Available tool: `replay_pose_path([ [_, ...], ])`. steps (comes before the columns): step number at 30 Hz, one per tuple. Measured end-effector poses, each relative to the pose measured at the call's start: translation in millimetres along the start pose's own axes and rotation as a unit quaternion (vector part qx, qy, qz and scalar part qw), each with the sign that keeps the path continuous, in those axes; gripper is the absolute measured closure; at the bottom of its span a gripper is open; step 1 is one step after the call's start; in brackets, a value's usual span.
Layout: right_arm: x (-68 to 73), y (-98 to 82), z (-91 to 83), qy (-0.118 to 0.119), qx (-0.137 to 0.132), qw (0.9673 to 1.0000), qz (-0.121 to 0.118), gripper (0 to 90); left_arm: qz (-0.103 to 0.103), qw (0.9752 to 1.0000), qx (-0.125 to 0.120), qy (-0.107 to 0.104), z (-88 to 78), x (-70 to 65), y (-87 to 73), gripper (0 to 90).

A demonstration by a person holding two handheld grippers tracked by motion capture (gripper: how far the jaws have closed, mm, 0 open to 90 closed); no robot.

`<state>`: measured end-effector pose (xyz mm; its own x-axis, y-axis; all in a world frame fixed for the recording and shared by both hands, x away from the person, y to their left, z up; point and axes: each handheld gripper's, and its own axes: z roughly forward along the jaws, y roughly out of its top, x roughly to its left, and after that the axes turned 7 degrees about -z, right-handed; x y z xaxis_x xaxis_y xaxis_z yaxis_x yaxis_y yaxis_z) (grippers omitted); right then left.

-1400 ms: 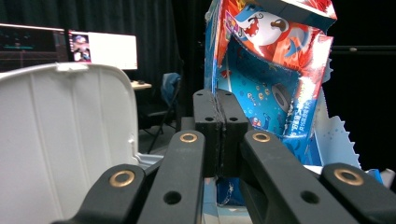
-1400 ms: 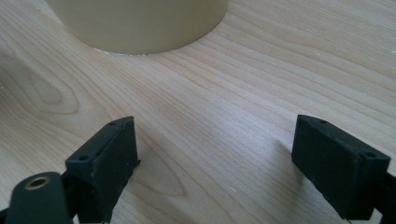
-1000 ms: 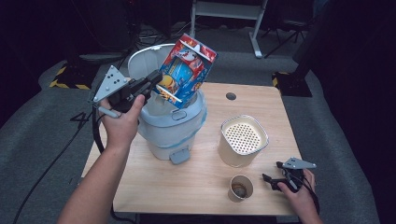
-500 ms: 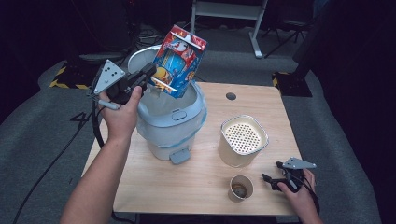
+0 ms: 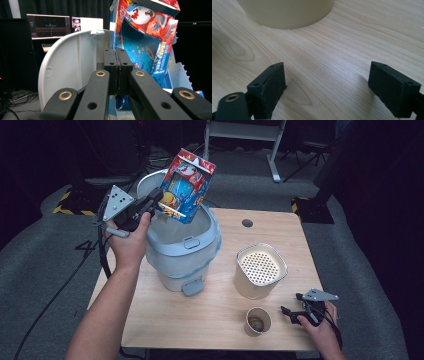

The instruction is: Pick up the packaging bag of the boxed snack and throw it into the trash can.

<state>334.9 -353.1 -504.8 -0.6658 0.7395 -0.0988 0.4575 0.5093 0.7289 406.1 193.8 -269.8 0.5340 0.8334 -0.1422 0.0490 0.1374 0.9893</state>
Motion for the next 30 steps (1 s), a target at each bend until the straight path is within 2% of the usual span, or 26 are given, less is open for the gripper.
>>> replay_pose_path([
  [6, 0.0, 0.0, 0.0, 0.0, 0.0, 1.0, 0.0, 14.4, 0.0, 0.9999, 0.012, 0.001, 3.5, 1.3, -1.1, 88.4],
  [8, 0.0, 0.0, 0.0, 0.0, 0.0, 1.0, 0.0, 14.4, -0.007, 0.9997, 0.023, -0.006, 6.7, 3.4, -2.3, 84.9],
  [10, 0.0, 0.0, 0.0, 0.0, 0.0, 1.0, 0.0, 14.4, -0.012, 0.999, 0.038, -0.019, 10.8, 5.3, -5.3, 65.4],
  [12, 0.0, 0.0, 0.0, 0.0, 0.0, 1.0, 0.0, 14.4, -0.006, 0.9988, 0.044, -0.022, 10.9, 5.4, -8.9, 48.3],
  [14, 0.0, 0.0, 0.0, 0.0, 0.0, 1.0, 0.0, 14.4, -0.003, 0.9986, 0.046, -0.027, 6.6, 4.5, -9.8, 44.6],
  [20, -0.1, 0.0, 0.0, 0.0, 0.0, 1.0, 0.0, 14.4, 0.013, 0.9978, 0.056, -0.031, -15.2, -0.3, -6.1, 44.9],
  [22, 0.0, 0.0, 0.0, 0.0, 0.0, 1.0, 0.0, 14.4, 0.018, 0.997, 0.064, -0.039, -22.6, -2.6, -5.7, 44.7],
  [26, -0.1, 0.0, 0.0, 0.0, 0.0, 1.0, 0.0, 14.4, 0.029, 0.994, 0.083, -0.065, -38.6, -9.2, -5.7, 44.1],
  [30, 0.0, 0.0, 0.0, 0.0, 0.0, 1.0, 0.0, 14.4, 0.035, 0.9888, 0.109, -0.096, -51.0, -14.2, -8.9, 42.4],
])
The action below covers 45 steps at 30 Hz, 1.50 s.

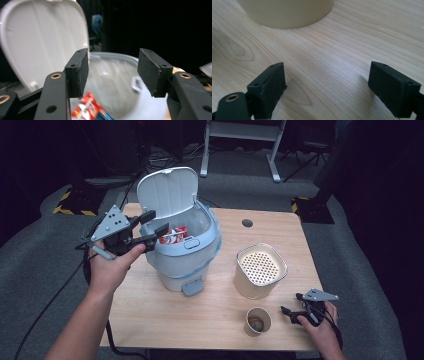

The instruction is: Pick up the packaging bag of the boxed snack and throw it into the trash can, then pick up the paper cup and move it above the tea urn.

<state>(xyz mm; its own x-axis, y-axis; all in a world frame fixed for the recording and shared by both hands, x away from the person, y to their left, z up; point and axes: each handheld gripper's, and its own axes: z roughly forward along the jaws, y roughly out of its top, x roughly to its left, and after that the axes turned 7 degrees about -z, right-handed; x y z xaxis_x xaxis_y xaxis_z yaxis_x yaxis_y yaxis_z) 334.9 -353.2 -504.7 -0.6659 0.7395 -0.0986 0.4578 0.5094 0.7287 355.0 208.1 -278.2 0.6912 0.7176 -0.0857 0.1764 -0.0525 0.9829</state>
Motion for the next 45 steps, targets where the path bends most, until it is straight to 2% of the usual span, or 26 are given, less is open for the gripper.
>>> replay_pose_path([
  [1, 0.0, 0.0, 0.0, 0.0, 0.0, 1.0, 0.0, 14.4, -0.008, 0.9998, 0.005, -0.016, -3.2, -2.7, -3.1, 41.5],
  [2, 0.0, 0.0, 0.0, 0.0, 0.0, 1.0, 0.0, 14.4, -0.01, 0.9996, 0.011, -0.023, -5.3, -4.0, -4.4, 40.3],
  [8, 0.0, 0.0, 0.0, 0.0, 0.0, 1.0, 0.0, 14.4, -0.001, 0.9981, 0.037, -0.049, -18.7, -17.0, -17.9, 39.4],
  [10, -0.2, 0.1, 0.0, 0.001, 0.001, 1.0, 0.0, 14.4, 0.005, 0.9965, 0.05, -0.067, -21.1, -20.8, -25.9, 38.5],
  [12, -0.5, 0.1, 0.1, 0.003, 0.0, 1.0, 0.0, 14.4, 0.003, 0.9934, 0.066, -0.094, -22.1, -24.7, -38.7, 38.4],
  [15, -0.6, 0.2, 0.0, 0.004, 0.001, 1.0, 0.0, 14.4, -0.001, 0.9906, 0.076, -0.113, -23.1, -29.6, -54.7, 38.5],
  [17, -0.5, 0.2, -0.2, 0.004, 0.001, 1.0, 0.0, 14.8, -0.005, 0.9891, 0.081, -0.123, -23.5, -33.1, -63.1, 38.4],
  [23, 2.8, -0.4, -1.5, 0.0, 0.0, 1.0, 0.004, 15.9, 0.006, 0.9857, 0.113, -0.124, -22.7, -39.2, -86.2, 38.2],
  [25, 4.3, 0.7, -3.0, 0.003, 0.007, 1.0, 0.002, 18.4, 0.005, 0.9842, 0.124, -0.126, -21.1, -39.3, -94.3, 38.3],
  [27, 5.8, 3.1, -6.0, 0.01, 0.02, 0.9997, -0.002, 24.9, -0.006, 0.9823, 0.131, -0.133, -18.6, -37.8, -104.0, 38.4],
  [29, 7.4, 6.7, -10.2, 0.025, 0.037, 0.999, 0.0, 27.2, -0.015, 0.9822, 0.134, -0.131, -15.9, -35.7, -113.2, 38.5],
  [33, 14.1, 8.2, -15.9, 0.05, 0.036, 0.9981, -0.005, 27.0, -0.03, 0.9816, 0.146, -0.12, -11.1, -31.4, -129.8, 38.8],
  [34, 16.1, 7.9, -16.7, 0.051, 0.036, 0.998, -0.008, 26.2, -0.03, 0.9819, 0.151, -0.11, -9.5, -30.5, -133.7, 38.8],
  [36, 19.4, 7.7, -18.3, 0.055, 0.037, 0.9976, -0.017, 26.1, -0.015, 0.9816, 0.175, -0.074, -6.1, -28.6, -141.4, 37.8],
  [37, 20.9, 8.1, -19.2, 0.062, 0.038, 0.9972, -0.018, 26.3, -0.01, 0.9801, 0.19, -0.057, -4.2, -27.1, -145.7, 37.7],
  [38, 22.3, 9.0, -20.6, 0.069, 0.038, 0.9968, -0.015, 26.7, -0.007, 0.9787, 0.2, -0.048, -2.7, -25.8, -149.0, 37.6],
  [39, 23.3, 9.9, -21.7, 0.073, 0.036, 0.9966, -0.011, 27.2, -0.006, 0.9762, 0.212, -0.042, -0.1, -23.8, -154.3, 37.4],
  [41, 26.6, 13.0, -25.5, 0.077, 0.033, 0.9964, -0.007, 27.5, -0.016, 0.9737, 0.224, -0.04, 3.3, -20.0, -163.1, 37.2],
  [45, 34.2, 16.5, -29.9, 0.081, 0.028, 0.9961, -0.021, 27.3, -0.027, 0.9688, 0.244, -0.035, 7.9, -15.4, -176.9, 36.2],
])
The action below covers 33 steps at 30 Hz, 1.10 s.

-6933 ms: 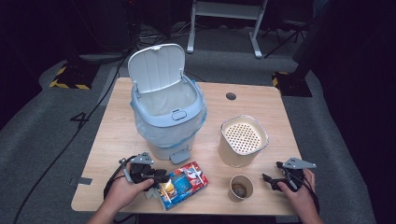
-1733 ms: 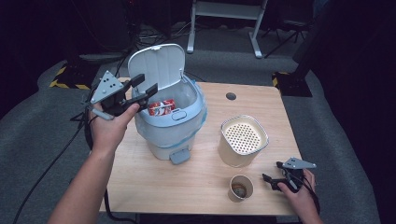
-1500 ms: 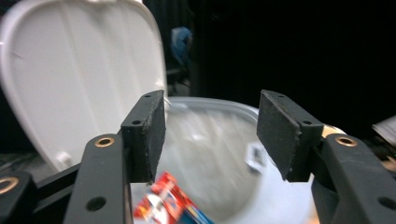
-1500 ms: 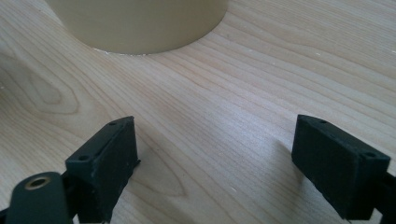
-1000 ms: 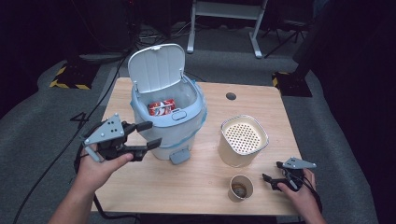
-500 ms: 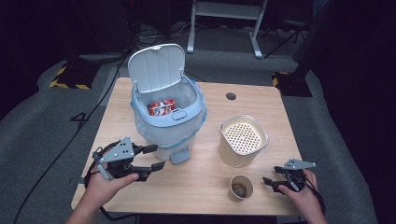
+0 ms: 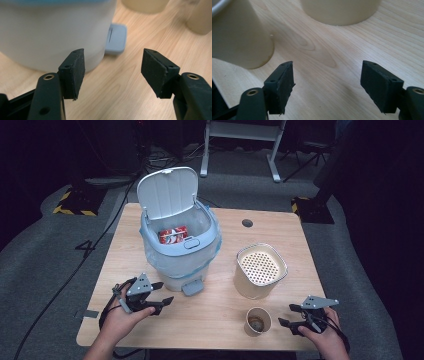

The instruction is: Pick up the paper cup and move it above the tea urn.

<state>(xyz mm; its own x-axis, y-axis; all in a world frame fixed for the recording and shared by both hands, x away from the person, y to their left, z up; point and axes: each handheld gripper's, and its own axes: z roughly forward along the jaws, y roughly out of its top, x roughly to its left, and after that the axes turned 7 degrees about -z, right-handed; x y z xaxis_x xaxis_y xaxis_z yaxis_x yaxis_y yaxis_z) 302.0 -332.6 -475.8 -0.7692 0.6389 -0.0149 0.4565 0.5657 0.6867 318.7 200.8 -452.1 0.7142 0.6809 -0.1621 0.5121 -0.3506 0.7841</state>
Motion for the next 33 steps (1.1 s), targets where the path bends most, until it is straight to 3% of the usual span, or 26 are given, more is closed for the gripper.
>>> replay_pose_path([
  [7, 11.1, -0.3, -2.2, 0.011, -0.004, 0.9997, -0.02, 27.3, -0.023, 0.9991, 0.033, 0.011, 12.4, 11.7, -15.7, 34.0],
  [10, 17.3, -0.9, -1.6, 0.015, -0.014, 0.9992, -0.034, 27.1, -0.02, 0.9982, 0.046, 0.033, 16.8, 15.5, -20.5, 30.1],
  [12, 20.9, -0.9, -1.2, 0.014, -0.016, 0.9989, -0.042, 26.0, -0.021, 0.9962, 0.06, 0.06, 21.1, 18.6, -23.6, 28.8],
  [14, 25.9, -0.6, 0.3, 0.02, -0.023, 0.9983, -0.049, 25.5, -0.017, 0.9948, 0.071, 0.071, 23.7, 20.4, -25.1, 28.2],
  [18, 35.9, 1.0, 1.2, 0.032, -0.037, 0.997, -0.06, 23.9, -0.01, 0.9925, 0.096, 0.076, 29.5, 22.6, -30.1, 26.7],
  [24, 50.2, 4.2, 1.5, 0.04, -0.054, 0.9945, -0.08, 19.7, -0.021, 0.9952, 0.072, 0.063, 32.1, 27.6, -35.5, 20.9],
  [27, 58.3, 5.6, 3.7, 0.042, -0.062, 0.9931, -0.09, 16.9, -0.024, 0.9951, 0.069, 0.067, 33.5, 27.3, -35.6, 17.7],
  [33, 67.7, 8.8, 10.2, 0.055, -0.075, 0.9918, -0.087, 15.9, -0.024, 0.995, 0.07, 0.068, 33.6, 27.4, -35.5, 17.2],
])
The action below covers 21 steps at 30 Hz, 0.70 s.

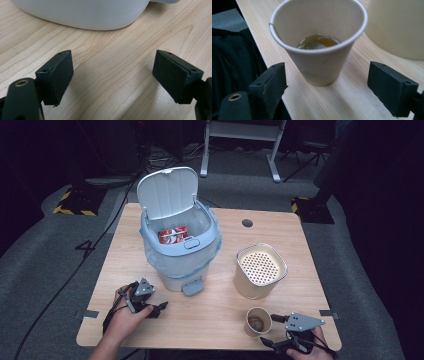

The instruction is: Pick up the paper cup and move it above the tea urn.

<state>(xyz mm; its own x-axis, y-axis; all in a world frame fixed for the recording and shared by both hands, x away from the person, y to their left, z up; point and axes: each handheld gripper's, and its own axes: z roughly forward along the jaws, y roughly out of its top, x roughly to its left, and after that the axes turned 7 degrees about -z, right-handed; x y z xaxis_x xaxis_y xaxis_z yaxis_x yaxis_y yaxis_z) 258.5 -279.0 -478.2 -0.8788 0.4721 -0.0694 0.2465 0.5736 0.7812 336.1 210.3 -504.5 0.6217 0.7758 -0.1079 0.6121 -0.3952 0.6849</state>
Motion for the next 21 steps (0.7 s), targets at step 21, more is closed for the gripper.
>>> replay_pose_path([
  [21, 14.3, 8.9, 38.3, -0.017, -0.049, 0.9983, 0.027, 19.3, -0.005, 1.0, 0.001, 0.006, 0.6, -1.0, 0.5, 15.8],
])
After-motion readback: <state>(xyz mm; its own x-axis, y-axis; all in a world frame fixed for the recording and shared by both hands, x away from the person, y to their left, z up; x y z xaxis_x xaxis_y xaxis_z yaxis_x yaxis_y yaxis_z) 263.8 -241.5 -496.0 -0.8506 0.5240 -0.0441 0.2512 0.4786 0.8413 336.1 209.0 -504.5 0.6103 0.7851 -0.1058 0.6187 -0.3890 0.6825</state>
